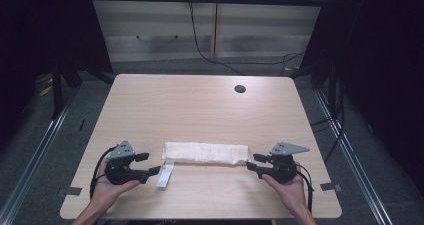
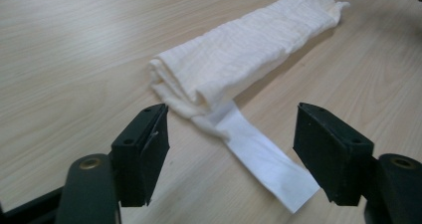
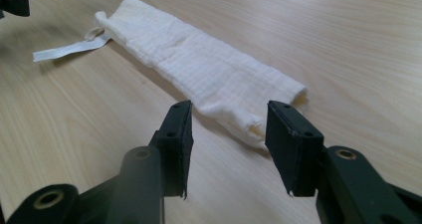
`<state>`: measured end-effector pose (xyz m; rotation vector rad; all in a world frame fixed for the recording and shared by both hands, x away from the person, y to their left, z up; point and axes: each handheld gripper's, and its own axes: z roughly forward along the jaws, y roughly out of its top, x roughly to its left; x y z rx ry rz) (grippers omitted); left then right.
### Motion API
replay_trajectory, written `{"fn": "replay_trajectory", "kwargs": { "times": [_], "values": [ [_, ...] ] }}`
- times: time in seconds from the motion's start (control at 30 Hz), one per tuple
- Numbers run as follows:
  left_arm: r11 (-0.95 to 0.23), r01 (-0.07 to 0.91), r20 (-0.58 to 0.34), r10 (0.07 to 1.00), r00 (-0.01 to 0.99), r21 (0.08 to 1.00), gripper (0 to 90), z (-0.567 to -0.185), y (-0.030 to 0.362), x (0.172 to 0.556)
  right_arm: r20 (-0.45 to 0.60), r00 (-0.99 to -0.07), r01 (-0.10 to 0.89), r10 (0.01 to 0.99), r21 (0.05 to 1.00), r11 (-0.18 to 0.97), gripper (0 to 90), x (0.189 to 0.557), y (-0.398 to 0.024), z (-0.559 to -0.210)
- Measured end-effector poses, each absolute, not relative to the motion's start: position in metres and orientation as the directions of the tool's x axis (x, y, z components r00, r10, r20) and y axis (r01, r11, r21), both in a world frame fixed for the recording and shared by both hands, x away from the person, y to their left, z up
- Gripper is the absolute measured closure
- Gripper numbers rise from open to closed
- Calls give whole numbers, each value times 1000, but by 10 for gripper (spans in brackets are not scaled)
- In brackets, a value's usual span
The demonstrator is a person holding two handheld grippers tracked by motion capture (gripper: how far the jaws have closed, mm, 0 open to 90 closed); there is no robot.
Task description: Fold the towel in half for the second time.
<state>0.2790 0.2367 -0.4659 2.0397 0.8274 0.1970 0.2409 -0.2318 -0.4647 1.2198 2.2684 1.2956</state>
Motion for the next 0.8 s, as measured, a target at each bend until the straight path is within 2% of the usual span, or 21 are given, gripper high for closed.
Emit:
{"fn": "replay_trajectory", "kwargs": {
  "times": [0.23,0.4,0.63,0.8],
  "values": [
    [-322,518,-175,694,699,792,222,-470,265,278,188,-571,550,799,810,203,482,228,-256,-462],
    [-282,549,-197,729,656,787,159,-479,283,278,188,-501,545,845,827,139,420,220,-278,-464],
    [-234,586,-231,760,608,776,159,-490,293,282,210,-432,556,877,828,76,380,218,-298,-471],
    [-271,597,-231,743,629,755,160,-497,281,279,212,-405,581,889,811,72,347,220,-300,-478]
  ]
}}
